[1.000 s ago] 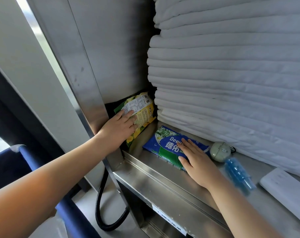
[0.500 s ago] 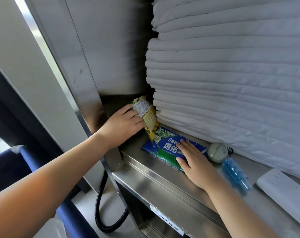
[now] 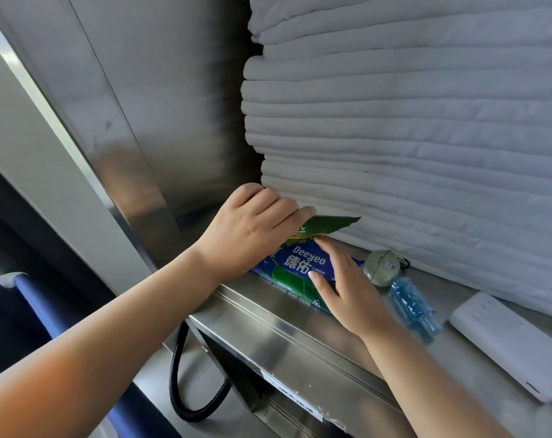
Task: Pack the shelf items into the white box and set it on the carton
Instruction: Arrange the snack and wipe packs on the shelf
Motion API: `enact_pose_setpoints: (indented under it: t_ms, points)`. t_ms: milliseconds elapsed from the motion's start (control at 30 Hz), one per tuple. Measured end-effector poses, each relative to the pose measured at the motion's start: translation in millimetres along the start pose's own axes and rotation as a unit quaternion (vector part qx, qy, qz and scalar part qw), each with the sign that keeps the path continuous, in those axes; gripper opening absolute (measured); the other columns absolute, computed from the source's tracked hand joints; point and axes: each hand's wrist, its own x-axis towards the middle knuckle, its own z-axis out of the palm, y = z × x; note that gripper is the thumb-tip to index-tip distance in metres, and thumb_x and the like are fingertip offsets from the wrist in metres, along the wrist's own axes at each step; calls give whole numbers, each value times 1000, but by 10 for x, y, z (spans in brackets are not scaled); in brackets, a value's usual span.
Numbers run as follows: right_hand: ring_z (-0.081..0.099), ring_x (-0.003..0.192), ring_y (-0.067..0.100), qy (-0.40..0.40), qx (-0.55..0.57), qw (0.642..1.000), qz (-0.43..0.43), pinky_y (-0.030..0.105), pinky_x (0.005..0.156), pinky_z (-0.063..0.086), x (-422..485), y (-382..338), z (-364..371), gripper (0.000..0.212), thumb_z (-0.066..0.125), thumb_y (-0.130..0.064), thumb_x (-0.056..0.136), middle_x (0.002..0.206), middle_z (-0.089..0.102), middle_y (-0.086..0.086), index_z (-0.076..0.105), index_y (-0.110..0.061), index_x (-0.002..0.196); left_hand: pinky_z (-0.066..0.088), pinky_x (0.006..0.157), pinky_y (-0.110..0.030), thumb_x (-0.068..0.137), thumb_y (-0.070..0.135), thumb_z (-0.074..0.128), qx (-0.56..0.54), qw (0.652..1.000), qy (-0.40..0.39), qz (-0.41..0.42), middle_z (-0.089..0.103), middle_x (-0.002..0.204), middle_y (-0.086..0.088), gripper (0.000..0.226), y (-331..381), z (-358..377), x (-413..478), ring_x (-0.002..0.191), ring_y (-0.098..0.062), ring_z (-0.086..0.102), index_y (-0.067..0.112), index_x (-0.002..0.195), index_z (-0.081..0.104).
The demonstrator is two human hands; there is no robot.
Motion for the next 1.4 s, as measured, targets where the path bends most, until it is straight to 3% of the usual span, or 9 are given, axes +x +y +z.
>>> enact_pose_setpoints:
  t_ms: [233,433,567,700,867,1067,1233,1300,1400]
  points:
    - [44,128,20,142,58,987,-52,32,95,50,30,9,-59,39,54,-22,92,140,41,8,43,-8,127,36,65,-32,91,20,61,-6,998,48,-27,66,98,-5,36,35,-173,181,81,-21,54,15,125,51]
    - [53,113,17,180,63,980,-51,34,88,52,15,-2,-67,33,56,-26,90,123,49,-3,45,-14,119,30,66,-31,89,14,61,-27,994,31,-104,64,100,-6,27,63,-144,256,84,-21,46,14,116,62]
    - [51,104,9,178,41,983,-36,23,85,49,5,-9,-85,32,57,-27,88,116,46,-6,46,-16,116,31,72,-31,90,16,53,-33,987,-9,-159,65,102,-4,24,42,-30,216,84,-24,55,15,110,66]
    - [49,100,4,171,23,984,-33,18,85,45,-7,-22,-105,32,58,-27,88,117,41,-15,47,-16,116,36,89,-36,92,14,54,-24,982,-28,-186,63,110,-4,28,38,98,201,97,-26,59,15,118,62]
    - [54,103,8,131,16,991,-23,23,83,51,-1,-34,-105,41,61,-21,89,120,40,-17,44,-17,125,27,111,-47,95,38,44,-50,967,-136,-209,47,137,-14,49,116,205,142,130,-32,40,12,136,46]
    - [55,104,7,83,50,994,-44,19,86,49,0,-49,-107,40,50,-15,95,122,48,-13,48,-23,134,19,114,-50,95,53,29,-63,946,-217,-233,33,149,-14,66,152,312,47,140,-29,25,11,146,30]
    - [55,108,6,41,34,998,-40,20,91,46,-3,-75,-62,40,50,2,93,120,55,-1,56,-11,130,11,116,-47,95,55,11,-112,916,-310,-228,27,153,-6,66,364,486,-136,141,-23,23,19,149,21]
    - [57,105,8,27,-3,1000,-16,22,88,49,-6,-55,-76,38,51,5,91,116,59,-2,61,-11,124,12,116,-43,94,54,7,-147,899,-341,-233,17,156,-3,65,503,573,-293,144,-21,14,21,150,14]
    - [56,102,7,-6,-37,998,45,19,84,47,6,-16,-87,38,47,3,92,114,61,-5,64,-15,122,2,115,-37,96,51,8,-186,869,-386,-248,1,158,3,59,649,707,-546,145,-16,-3,26,150,3]
